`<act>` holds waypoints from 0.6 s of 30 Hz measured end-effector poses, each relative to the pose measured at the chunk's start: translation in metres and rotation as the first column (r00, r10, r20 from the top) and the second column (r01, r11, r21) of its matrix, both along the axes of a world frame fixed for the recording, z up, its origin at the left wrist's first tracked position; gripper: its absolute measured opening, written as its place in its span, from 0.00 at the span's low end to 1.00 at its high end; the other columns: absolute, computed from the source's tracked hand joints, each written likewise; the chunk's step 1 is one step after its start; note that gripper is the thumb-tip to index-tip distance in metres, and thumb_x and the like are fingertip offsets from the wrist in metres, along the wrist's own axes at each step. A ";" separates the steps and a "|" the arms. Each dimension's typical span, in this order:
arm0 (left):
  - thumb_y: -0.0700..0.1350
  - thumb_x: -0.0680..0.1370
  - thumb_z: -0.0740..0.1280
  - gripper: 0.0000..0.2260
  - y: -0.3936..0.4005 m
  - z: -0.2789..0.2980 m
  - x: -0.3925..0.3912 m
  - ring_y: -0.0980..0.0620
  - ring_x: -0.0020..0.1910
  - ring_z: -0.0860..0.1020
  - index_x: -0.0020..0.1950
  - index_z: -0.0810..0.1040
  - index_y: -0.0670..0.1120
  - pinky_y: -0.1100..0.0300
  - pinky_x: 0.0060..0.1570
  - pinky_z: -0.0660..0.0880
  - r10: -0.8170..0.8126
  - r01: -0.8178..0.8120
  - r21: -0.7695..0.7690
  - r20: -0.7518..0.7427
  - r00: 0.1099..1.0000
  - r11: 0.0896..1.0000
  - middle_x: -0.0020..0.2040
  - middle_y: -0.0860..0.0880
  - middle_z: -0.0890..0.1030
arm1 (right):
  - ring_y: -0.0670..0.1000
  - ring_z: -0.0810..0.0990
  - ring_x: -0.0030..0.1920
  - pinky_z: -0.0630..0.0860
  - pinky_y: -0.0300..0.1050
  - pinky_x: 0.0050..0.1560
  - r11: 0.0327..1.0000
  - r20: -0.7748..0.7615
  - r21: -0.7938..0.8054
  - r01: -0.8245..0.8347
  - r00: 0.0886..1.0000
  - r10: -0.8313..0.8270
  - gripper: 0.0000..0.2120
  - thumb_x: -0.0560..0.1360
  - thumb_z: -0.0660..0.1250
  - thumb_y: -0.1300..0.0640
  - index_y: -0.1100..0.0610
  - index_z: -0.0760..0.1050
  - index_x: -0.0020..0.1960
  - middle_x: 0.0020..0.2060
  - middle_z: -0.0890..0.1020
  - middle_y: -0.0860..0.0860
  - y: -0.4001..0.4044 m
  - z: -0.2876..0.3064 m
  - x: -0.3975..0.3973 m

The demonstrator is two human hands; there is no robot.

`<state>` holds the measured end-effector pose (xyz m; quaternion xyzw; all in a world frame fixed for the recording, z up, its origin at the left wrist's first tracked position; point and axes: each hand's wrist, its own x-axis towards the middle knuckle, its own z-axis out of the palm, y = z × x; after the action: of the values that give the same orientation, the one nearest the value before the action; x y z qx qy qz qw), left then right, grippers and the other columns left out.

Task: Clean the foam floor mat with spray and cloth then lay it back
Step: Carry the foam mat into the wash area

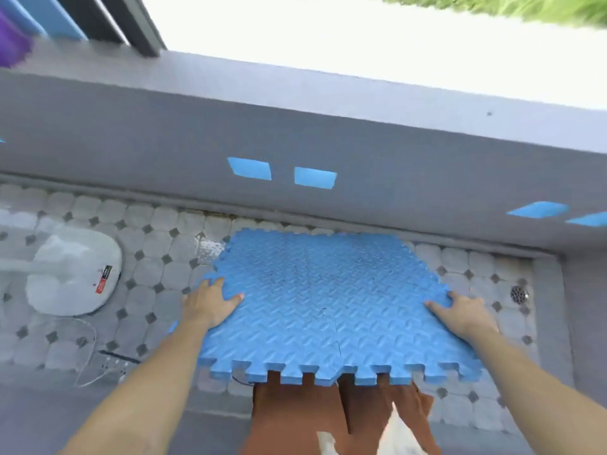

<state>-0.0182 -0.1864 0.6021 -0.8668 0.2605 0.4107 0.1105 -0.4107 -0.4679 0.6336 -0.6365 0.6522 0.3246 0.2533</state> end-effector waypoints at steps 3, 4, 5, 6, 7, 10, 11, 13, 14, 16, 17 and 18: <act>0.69 0.75 0.55 0.36 -0.056 0.008 -0.041 0.42 0.72 0.64 0.78 0.56 0.52 0.45 0.68 0.61 -0.192 0.193 0.006 -0.035 0.981 0.981 0.77 0.44 0.58 | 0.61 0.74 0.64 0.73 0.53 0.54 0.980 -0.004 -0.001 0.199 0.980 -0.199 0.57 0.57 0.50 0.17 0.49 0.61 0.77 0.67 0.72 0.62 0.010 -0.007 -0.090; 0.69 0.75 0.55 0.36 -0.075 0.010 -0.056 0.42 0.73 0.63 0.78 0.56 0.52 0.45 0.69 0.61 -0.247 0.247 -0.001 -0.046 0.968 0.969 0.78 0.44 0.57 | 0.61 0.74 0.64 0.74 0.53 0.55 0.964 -0.011 0.001 0.264 0.964 -0.264 0.54 0.59 0.52 0.18 0.49 0.61 0.77 0.68 0.71 0.62 0.016 -0.009 -0.119; 0.69 0.75 0.55 0.36 -0.095 0.010 -0.071 0.42 0.73 0.63 0.78 0.56 0.52 0.45 0.70 0.61 -0.307 0.307 -0.006 -0.051 0.951 0.952 0.78 0.44 0.57 | 0.61 0.74 0.64 0.74 0.53 0.57 0.950 -0.014 0.002 0.313 0.950 -0.313 0.49 0.65 0.56 0.21 0.49 0.61 0.77 0.69 0.69 0.63 0.022 -0.009 -0.146; 0.69 0.75 0.56 0.36 -0.116 0.010 -0.087 0.42 0.74 0.62 0.78 0.57 0.52 0.45 0.70 0.60 -0.369 0.369 -0.011 -0.051 0.928 0.929 0.78 0.44 0.57 | 0.61 0.73 0.66 0.74 0.54 0.59 0.937 0.002 -0.009 0.349 0.937 -0.349 0.44 0.70 0.58 0.26 0.50 0.62 0.77 0.69 0.69 0.63 0.028 -0.008 -0.171; 0.69 0.75 0.57 0.35 -0.138 0.011 -0.105 0.42 0.74 0.62 0.77 0.58 0.53 0.45 0.70 0.61 -0.430 0.429 -0.019 -0.052 0.901 0.903 0.77 0.44 0.58 | 0.61 0.72 0.67 0.73 0.54 0.60 0.924 -0.001 -0.017 0.382 0.924 -0.382 0.41 0.72 0.59 0.28 0.51 0.62 0.77 0.69 0.70 0.62 0.034 -0.005 -0.196; 0.69 0.75 0.58 0.34 -0.205 0.013 -0.166 0.44 0.73 0.63 0.76 0.60 0.54 0.45 0.69 0.61 -0.592 0.590 -0.046 -0.053 0.805 0.806 0.76 0.45 0.61 | 0.60 0.72 0.68 0.73 0.54 0.61 0.876 -0.016 -0.034 0.481 0.876 -0.482 0.39 0.74 0.59 0.31 0.53 0.63 0.77 0.66 0.74 0.61 0.058 0.004 -0.266; 0.69 0.74 0.58 0.34 -0.225 0.012 -0.186 0.44 0.73 0.64 0.76 0.60 0.54 0.46 0.68 0.61 -0.640 0.638 -0.054 -0.040 0.768 0.768 0.76 0.45 0.63 | 0.61 0.72 0.67 0.73 0.54 0.63 0.854 -0.013 -0.042 0.519 0.854 -0.520 0.38 0.75 0.60 0.32 0.54 0.64 0.76 0.66 0.74 0.62 0.067 0.006 -0.286; 0.69 0.74 0.58 0.34 -0.261 0.012 -0.227 0.45 0.72 0.65 0.76 0.61 0.55 0.47 0.67 0.62 -0.721 0.719 -0.058 -0.020 0.693 0.692 0.75 0.45 0.64 | 0.63 0.73 0.66 0.71 0.54 0.65 0.805 -0.003 -0.058 0.591 0.806 -0.592 0.35 0.76 0.62 0.35 0.54 0.65 0.75 0.67 0.73 0.62 0.084 0.010 -0.320; 0.69 0.74 0.58 0.34 -0.276 0.012 -0.247 0.45 0.72 0.66 0.76 0.60 0.56 0.47 0.66 0.62 -0.754 0.753 -0.053 -0.014 0.657 0.656 0.75 0.45 0.64 | 0.62 0.72 0.67 0.70 0.54 0.66 0.787 0.013 -0.059 0.614 0.789 -0.614 0.33 0.76 0.62 0.37 0.55 0.66 0.75 0.68 0.73 0.62 0.092 0.011 -0.335; 0.69 0.74 0.58 0.33 -0.304 0.012 -0.285 0.45 0.71 0.67 0.76 0.60 0.56 0.47 0.66 0.62 -0.809 0.808 -0.038 0.005 0.588 0.588 0.75 0.46 0.63 | 0.61 0.69 0.70 0.68 0.54 0.68 0.771 0.049 -0.060 0.634 0.773 -0.632 0.29 0.78 0.61 0.40 0.54 0.68 0.73 0.70 0.72 0.60 0.107 0.007 -0.362; 0.69 0.74 0.57 0.33 -0.316 0.011 -0.303 0.45 0.70 0.67 0.76 0.60 0.57 0.47 0.66 0.62 -0.834 0.834 -0.035 0.015 0.551 0.550 0.75 0.46 0.63 | 0.61 0.69 0.70 0.67 0.54 0.69 0.766 0.056 -0.055 0.640 0.768 -0.638 0.27 0.79 0.60 0.41 0.54 0.69 0.73 0.71 0.71 0.58 0.116 0.003 -0.375; 0.69 0.74 0.57 0.32 -0.328 0.010 -0.321 0.44 0.70 0.68 0.75 0.61 0.57 0.47 0.65 0.62 -0.858 0.859 -0.040 0.028 0.512 0.511 0.75 0.46 0.63 | 0.60 0.68 0.70 0.67 0.53 0.70 0.759 0.056 -0.055 0.649 0.761 -0.647 0.25 0.79 0.60 0.42 0.53 0.69 0.72 0.72 0.70 0.56 0.125 -0.002 -0.388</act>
<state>-0.3396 -0.5143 0.6119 -0.6284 0.6641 0.2942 0.2786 -0.7985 -0.3432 0.6320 -0.3860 0.8386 0.1829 0.3380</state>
